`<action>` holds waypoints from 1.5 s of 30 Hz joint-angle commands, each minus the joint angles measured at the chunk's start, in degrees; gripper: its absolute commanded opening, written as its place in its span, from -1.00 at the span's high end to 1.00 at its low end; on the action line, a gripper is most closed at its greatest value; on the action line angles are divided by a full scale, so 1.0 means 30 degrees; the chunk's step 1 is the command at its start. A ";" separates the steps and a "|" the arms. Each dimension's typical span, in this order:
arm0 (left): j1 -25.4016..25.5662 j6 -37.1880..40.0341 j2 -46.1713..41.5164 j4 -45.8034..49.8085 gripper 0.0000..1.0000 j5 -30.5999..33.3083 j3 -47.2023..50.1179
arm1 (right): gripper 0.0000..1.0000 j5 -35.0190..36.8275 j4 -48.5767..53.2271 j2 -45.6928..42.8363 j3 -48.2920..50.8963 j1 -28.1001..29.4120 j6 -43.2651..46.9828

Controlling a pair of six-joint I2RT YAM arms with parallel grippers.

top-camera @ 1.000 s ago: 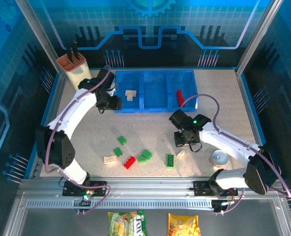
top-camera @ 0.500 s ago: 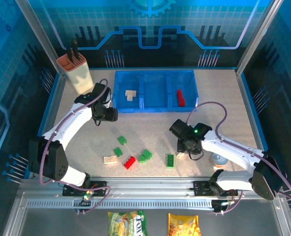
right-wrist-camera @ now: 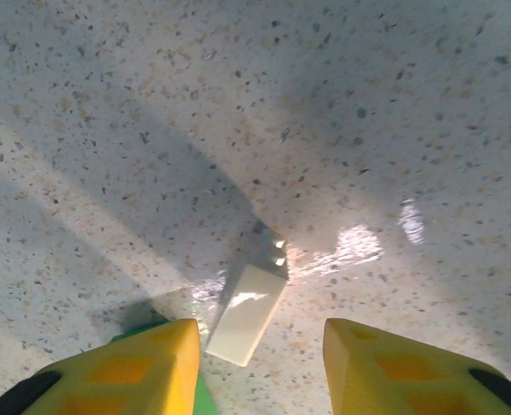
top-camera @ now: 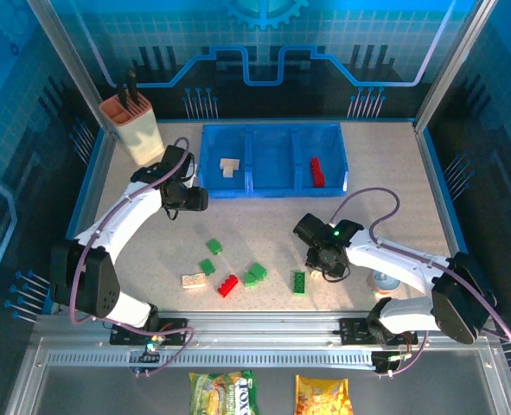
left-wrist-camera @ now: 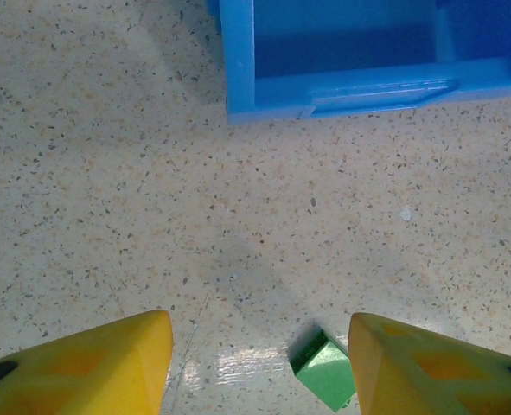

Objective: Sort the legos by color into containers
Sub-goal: Pick up the lego from the bottom-center of the table.

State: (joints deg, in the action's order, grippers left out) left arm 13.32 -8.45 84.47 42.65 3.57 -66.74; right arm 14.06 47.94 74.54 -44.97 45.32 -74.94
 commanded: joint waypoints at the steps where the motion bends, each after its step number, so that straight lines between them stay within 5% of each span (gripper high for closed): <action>1: -0.0134 0.0208 0.0025 -0.0243 -0.14 -0.0513 0.0074 | 0.17 -0.0570 -0.0836 0.0358 0.0574 0.0348 -0.1404; 29: -0.0134 0.0208 0.0134 -0.0330 -0.13 -0.0662 0.0172 | 0.64 0.0477 -0.0841 0.0505 0.1417 0.0786 -0.2314; 45: -0.0422 -0.0122 -0.0466 -0.0639 -0.13 -0.1016 0.0209 | 0.64 0.3041 0.2109 0.3023 -0.5727 0.1784 0.3034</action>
State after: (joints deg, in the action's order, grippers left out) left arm 12.78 -8.64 84.47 41.63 2.07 -66.74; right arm 20.71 52.07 81.52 -57.74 49.52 -70.78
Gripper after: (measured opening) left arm 0.566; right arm 0.183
